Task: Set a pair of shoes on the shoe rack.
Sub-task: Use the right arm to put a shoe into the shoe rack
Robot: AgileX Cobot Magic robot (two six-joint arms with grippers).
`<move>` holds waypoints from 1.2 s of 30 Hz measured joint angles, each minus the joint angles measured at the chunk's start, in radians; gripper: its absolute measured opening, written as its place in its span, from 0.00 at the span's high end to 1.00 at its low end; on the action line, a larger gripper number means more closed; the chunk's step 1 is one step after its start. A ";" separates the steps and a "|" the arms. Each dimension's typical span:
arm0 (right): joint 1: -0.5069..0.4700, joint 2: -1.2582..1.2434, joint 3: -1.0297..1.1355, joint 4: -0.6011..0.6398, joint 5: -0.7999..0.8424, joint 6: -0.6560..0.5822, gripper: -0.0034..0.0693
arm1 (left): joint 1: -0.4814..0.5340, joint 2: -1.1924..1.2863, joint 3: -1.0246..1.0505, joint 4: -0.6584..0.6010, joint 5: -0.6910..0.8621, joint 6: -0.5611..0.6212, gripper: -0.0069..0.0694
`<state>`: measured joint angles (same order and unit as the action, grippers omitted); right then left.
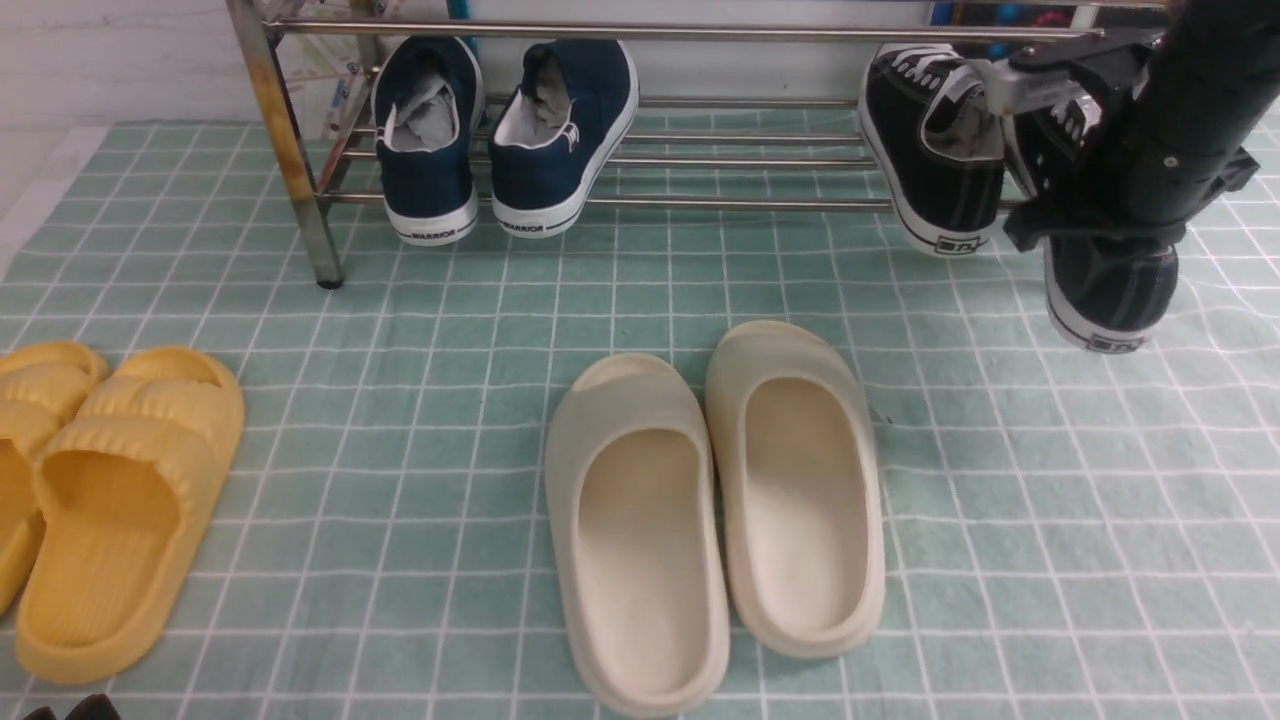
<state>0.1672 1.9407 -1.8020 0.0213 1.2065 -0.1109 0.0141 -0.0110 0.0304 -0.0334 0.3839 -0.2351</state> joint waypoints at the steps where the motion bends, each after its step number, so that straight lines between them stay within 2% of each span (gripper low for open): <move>1: -0.002 0.019 -0.025 0.001 0.002 0.000 0.92 | 0.000 0.000 0.000 0.000 0.000 0.000 0.60; 10: -0.068 0.173 -0.232 0.039 0.012 -0.019 0.92 | 0.000 0.000 0.000 0.000 0.000 0.000 0.60; 18: -0.099 0.254 -0.346 0.180 0.057 -0.175 0.92 | 0.000 0.000 0.000 0.000 0.000 0.000 0.60; 27: -0.104 0.265 -0.348 0.153 0.056 -0.204 0.92 | 0.000 0.000 0.000 0.000 0.000 0.000 0.60; 36: -0.108 0.279 -0.348 0.122 -0.014 -0.277 0.92 | 0.000 0.000 0.000 0.000 0.000 0.000 0.60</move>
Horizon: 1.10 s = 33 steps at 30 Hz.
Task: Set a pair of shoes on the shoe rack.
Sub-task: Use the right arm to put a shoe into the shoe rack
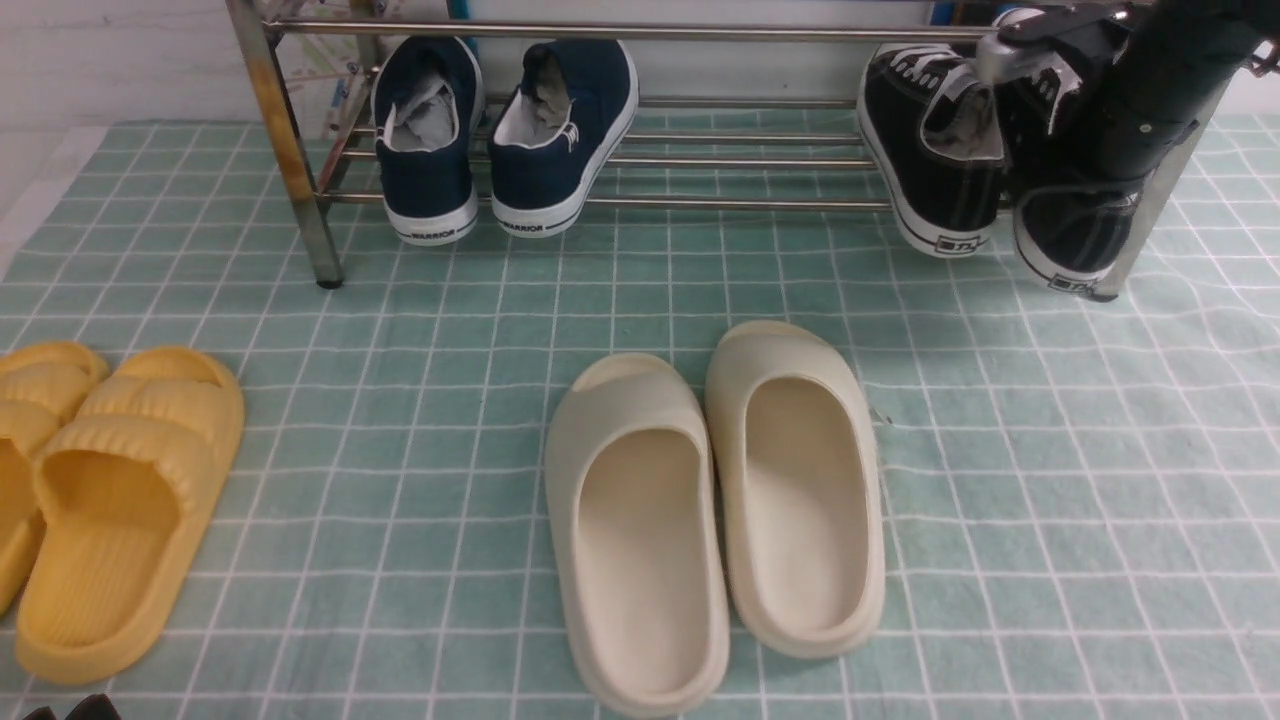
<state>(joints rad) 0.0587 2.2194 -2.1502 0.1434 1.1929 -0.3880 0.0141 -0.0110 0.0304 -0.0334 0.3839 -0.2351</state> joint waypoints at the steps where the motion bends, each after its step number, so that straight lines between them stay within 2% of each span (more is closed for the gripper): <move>1: -0.001 0.003 0.000 0.000 -0.009 -0.001 0.92 | 0.000 0.000 0.000 0.000 0.000 0.000 0.60; 12: -0.007 0.006 0.000 0.000 -0.130 -0.008 0.92 | 0.000 0.000 0.000 0.000 0.000 0.000 0.60; 21: -0.007 0.006 0.000 -0.001 -0.132 -0.009 0.90 | 0.000 0.000 0.000 0.000 0.000 0.000 0.60; 25: -0.007 0.006 0.000 -0.011 -0.144 -0.009 0.76 | 0.000 0.000 0.000 0.000 0.000 0.000 0.60; 28: -0.007 0.000 -0.004 -0.021 -0.155 -0.008 0.54 | 0.000 0.000 0.000 0.000 0.000 0.000 0.60; 29: -0.007 -0.008 -0.005 -0.026 -0.151 -0.003 0.43 | 0.000 0.000 0.000 0.000 0.000 0.000 0.60; 30: -0.007 -0.011 -0.005 -0.028 -0.150 0.001 0.41 | 0.000 0.000 0.000 0.000 0.000 0.000 0.60; 32: -0.007 -0.033 -0.007 -0.036 -0.122 0.031 0.27 | 0.000 0.000 0.000 0.000 0.000 0.000 0.60; 33: -0.007 -0.035 -0.007 -0.037 -0.119 0.034 0.26 | 0.000 0.000 0.000 0.000 0.000 0.000 0.60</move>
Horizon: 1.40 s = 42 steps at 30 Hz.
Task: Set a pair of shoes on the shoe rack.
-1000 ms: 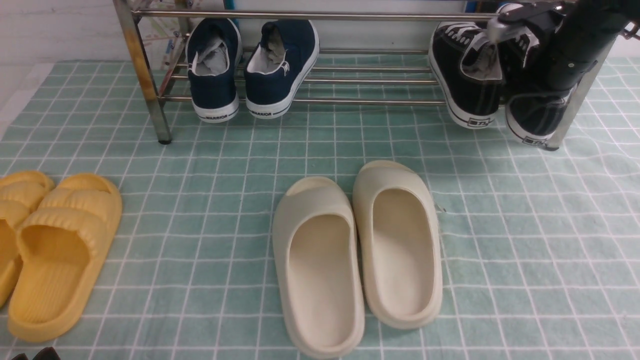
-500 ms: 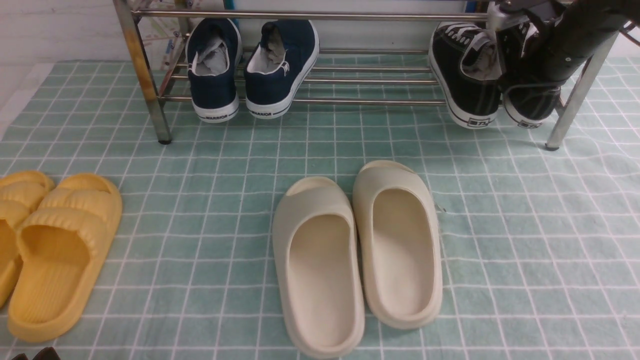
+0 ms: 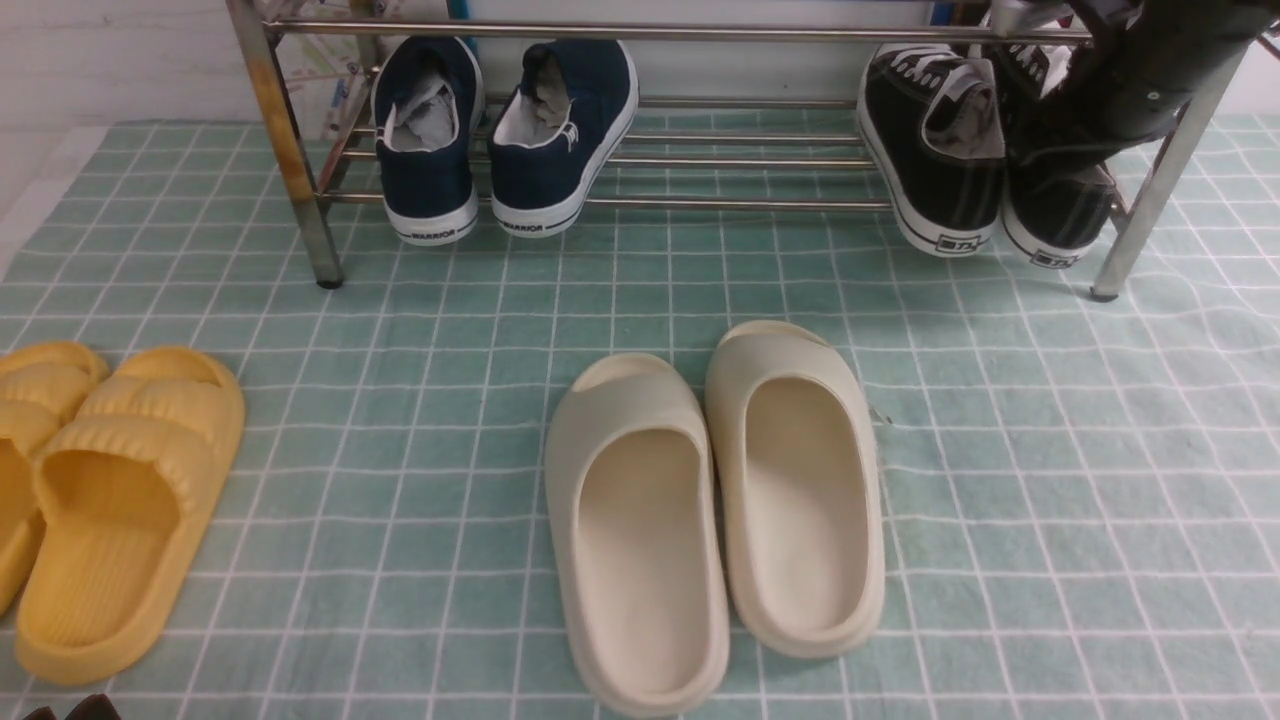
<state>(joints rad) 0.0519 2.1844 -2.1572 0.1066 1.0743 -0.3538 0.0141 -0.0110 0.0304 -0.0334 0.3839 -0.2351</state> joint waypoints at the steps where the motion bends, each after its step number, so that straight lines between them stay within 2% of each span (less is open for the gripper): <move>1: 0.000 -0.012 0.000 -0.001 0.018 0.017 0.21 | 0.000 0.000 0.000 0.000 0.000 0.000 0.60; 2: 0.000 -0.034 -0.002 -0.003 0.053 0.038 0.17 | 0.000 0.000 0.000 0.000 0.000 0.000 0.60; 5: 0.000 -0.064 -0.003 -0.004 0.128 0.054 0.17 | 0.000 0.000 0.000 0.000 0.000 0.000 0.60; 9: 0.000 -0.108 -0.002 -0.007 0.169 0.065 0.32 | 0.000 0.000 0.000 0.000 0.000 0.000 0.60; 10: 0.000 -0.111 -0.002 -0.008 0.169 0.066 0.33 | 0.000 0.000 0.000 0.000 0.000 0.000 0.60; 13: 0.000 -0.181 0.020 -0.012 0.174 0.107 0.56 | 0.000 0.000 0.000 0.000 0.000 0.000 0.60; 14: 0.000 -0.186 0.023 -0.012 0.175 0.110 0.58 | 0.000 0.000 0.000 0.000 0.000 0.000 0.60; 15: 0.000 -0.235 0.043 -0.005 0.175 0.125 0.70 | 0.000 0.000 0.000 0.000 0.000 0.000 0.60; 16: 0.000 -0.248 0.046 -0.004 0.175 0.127 0.73 | 0.000 0.000 0.000 0.000 0.000 0.000 0.60; 17: 0.000 -0.309 0.080 0.016 0.175 0.142 0.85 | 0.000 0.000 0.000 0.000 0.000 0.000 0.60; 18: 0.000 -0.351 0.106 0.030 0.175 0.145 0.91 | 0.000 0.000 0.000 0.000 0.000 0.000 0.60; 20: 0.000 -0.436 0.159 0.054 0.175 0.147 0.95 | 0.000 0.000 0.000 0.000 0.000 0.000 0.60; 29: 0.000 -0.900 0.566 0.170 0.167 0.132 0.96 | 0.000 0.000 0.000 0.000 0.000 0.000 0.60; 30: 0.000 -1.008 0.676 0.207 0.126 0.119 0.96 | 0.000 0.000 0.000 0.000 0.000 0.000 0.60; 34: 0.000 -1.284 0.899 0.274 0.030 0.110 0.96 | 0.000 0.000 0.000 0.000 0.000 0.000 0.60; 35: 0.000 -1.299 0.923 0.278 0.021 0.110 0.96 | 0.000 0.000 0.000 0.000 0.000 0.000 0.60; 38: 0.000 -1.580 1.129 0.306 -0.054 0.110 0.95 | 0.000 0.000 0.000 0.000 0.000 0.000 0.60; 42: 0.000 -1.864 1.298 0.307 -0.126 0.110 0.95 | 0.000 0.000 0.000 0.000 0.000 0.000 0.60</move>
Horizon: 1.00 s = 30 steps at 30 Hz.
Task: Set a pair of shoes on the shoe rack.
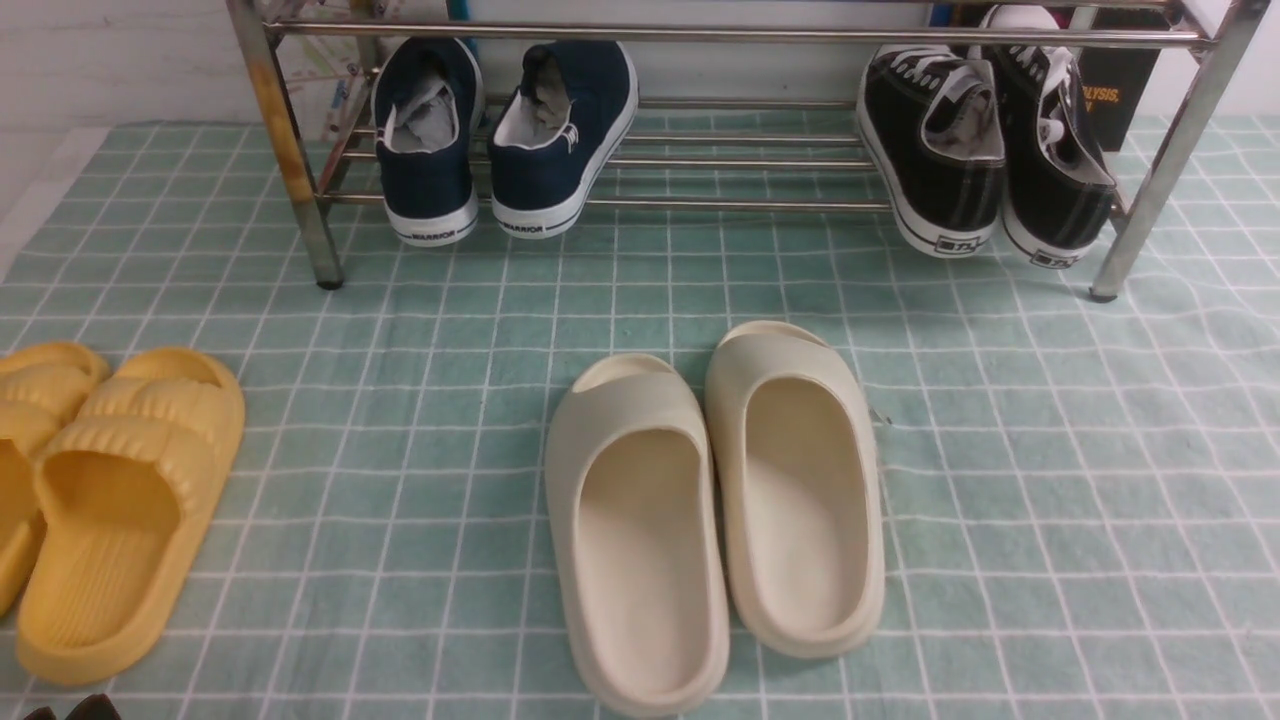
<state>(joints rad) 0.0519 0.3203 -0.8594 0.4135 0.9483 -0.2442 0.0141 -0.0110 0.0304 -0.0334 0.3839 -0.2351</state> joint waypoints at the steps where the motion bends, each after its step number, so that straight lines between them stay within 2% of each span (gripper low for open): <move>1: 0.000 -0.059 0.035 -0.001 -0.010 0.000 0.95 | 0.000 0.000 0.000 0.000 0.000 0.000 0.60; 7: 0.000 -0.312 0.190 -0.043 -0.011 0.016 0.95 | 0.000 0.000 0.000 0.000 0.000 0.000 0.60; 14: -0.001 -0.339 0.239 -0.088 -0.058 0.038 0.96 | 0.000 0.000 0.000 -0.001 0.003 0.000 0.60; 19: -0.001 -0.336 0.321 -0.109 -0.280 0.057 0.96 | 0.000 0.000 0.000 -0.001 0.001 0.000 0.60; 26: -0.001 -0.335 0.471 -0.109 -0.486 0.058 0.96 | 0.000 0.000 0.000 -0.001 0.001 0.000 0.60; 30: -0.033 -0.334 0.639 -0.184 -0.636 0.125 0.96 | 0.000 0.000 0.000 -0.001 0.001 0.000 0.60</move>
<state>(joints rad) 0.0186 -0.0136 -0.2207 0.2292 0.3120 -0.1189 0.0141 -0.0110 0.0304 -0.0342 0.3851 -0.2351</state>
